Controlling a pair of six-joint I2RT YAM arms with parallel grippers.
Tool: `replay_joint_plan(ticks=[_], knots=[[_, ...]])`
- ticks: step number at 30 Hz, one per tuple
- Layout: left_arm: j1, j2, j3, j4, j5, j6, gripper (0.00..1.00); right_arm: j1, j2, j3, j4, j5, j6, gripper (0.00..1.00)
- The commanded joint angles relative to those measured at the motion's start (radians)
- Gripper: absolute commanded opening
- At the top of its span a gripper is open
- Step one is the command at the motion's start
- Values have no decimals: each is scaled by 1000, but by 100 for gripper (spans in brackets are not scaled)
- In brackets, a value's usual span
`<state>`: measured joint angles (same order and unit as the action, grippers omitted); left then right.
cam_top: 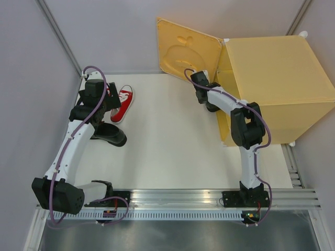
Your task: Place and organize the shoes in the shoe cabinet
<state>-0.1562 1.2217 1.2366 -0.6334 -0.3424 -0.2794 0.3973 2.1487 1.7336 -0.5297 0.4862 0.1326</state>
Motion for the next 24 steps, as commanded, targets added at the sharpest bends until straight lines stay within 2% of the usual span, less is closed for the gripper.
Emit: replay_joint_plan(ticks=[1,3,6,12,15,19,24], knots=[[6,1,1,26,22,-26,100,-6,0,-3,45,132,-53,30],[7,1,3,26,20,-27,100,-6,0,-6,46,138,-54,31],[7,2,3,24,25,-26,100,-6,-1,-6,46,149,-51,44],[7,6,3,24,29,-26,100,-5,-10,0,45,163,-59,54],[9,6,3,26,31,-26,100,0,-23,0,45,176,-65,55],[9,7,3,24,37,-27,100,15,-39,0,45,187,-76,71],[10,10,3,23,40,-27,100,35,-70,3,54,210,-88,77]])
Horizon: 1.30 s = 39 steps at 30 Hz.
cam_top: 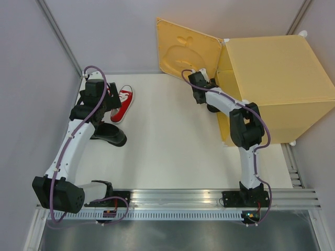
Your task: Place and organize the shoes in the shoe cabinet
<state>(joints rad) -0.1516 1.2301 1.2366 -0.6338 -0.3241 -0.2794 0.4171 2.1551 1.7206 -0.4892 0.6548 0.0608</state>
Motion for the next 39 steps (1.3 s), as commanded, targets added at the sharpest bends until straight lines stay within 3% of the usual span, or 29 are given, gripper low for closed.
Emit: replay_joint_plan(ticks=[1,12,18,25,39], knots=[[6,0,3,25,22,-27,100,23,-83,16,20,42,-18,77],[7,-1,4,22,28,-29,100,64,-144,34,15,31,-39,83],[9,-3,4,22,28,-29,100,92,-184,-27,49,-171,7,82],[11,-4,4,22,30,-32,100,94,-144,-101,107,-222,65,74],[12,0,4,22,33,-35,100,77,28,-98,143,-78,109,73]])
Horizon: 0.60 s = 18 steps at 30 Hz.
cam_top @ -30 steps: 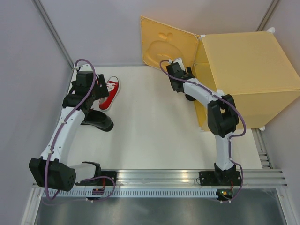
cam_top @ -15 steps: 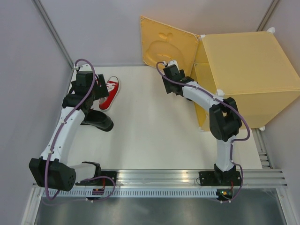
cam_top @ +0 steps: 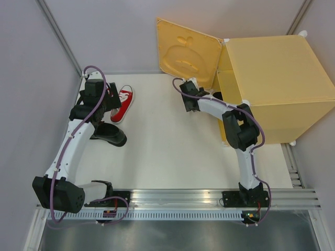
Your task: Place and organize the shoes in the shoe cabinet
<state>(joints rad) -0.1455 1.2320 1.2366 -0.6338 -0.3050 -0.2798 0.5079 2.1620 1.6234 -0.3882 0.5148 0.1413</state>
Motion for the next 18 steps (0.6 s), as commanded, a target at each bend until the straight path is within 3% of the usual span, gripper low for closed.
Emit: replay_joint_plan(ticks=[1,18], knots=[[6,-2,4,20,14,-35,100,-17,25,-2,46,71,30,73],[11,11,6,20,23,-38,100,-89,29,3,98,234,21,73]])
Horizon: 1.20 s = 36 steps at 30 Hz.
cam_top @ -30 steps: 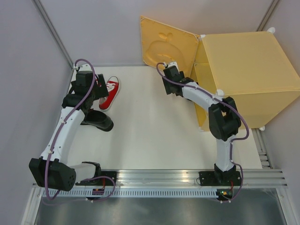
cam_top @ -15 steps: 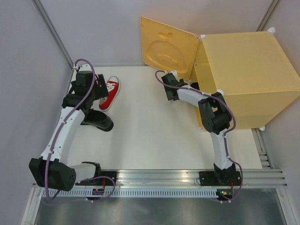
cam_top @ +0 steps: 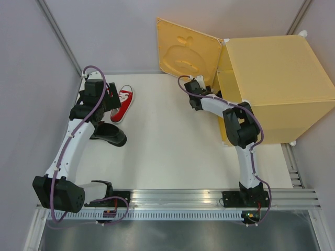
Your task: Place and organize the shoes in the shoe cabinet
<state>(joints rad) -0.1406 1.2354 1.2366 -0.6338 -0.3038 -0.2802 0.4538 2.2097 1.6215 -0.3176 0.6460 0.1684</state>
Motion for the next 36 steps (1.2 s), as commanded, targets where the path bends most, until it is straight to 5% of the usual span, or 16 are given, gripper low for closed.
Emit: replay_joint_plan(ticks=[1,23,36], knots=[[7,6,6,20,22,-37,100,-38,-19,6,28,101,-3,73],[13,9,6,17,31,-40,100,-81,28,46,34,27,28,76],[19,3,8,17,43,-47,100,-37,-182,-92,149,-301,-81,82]])
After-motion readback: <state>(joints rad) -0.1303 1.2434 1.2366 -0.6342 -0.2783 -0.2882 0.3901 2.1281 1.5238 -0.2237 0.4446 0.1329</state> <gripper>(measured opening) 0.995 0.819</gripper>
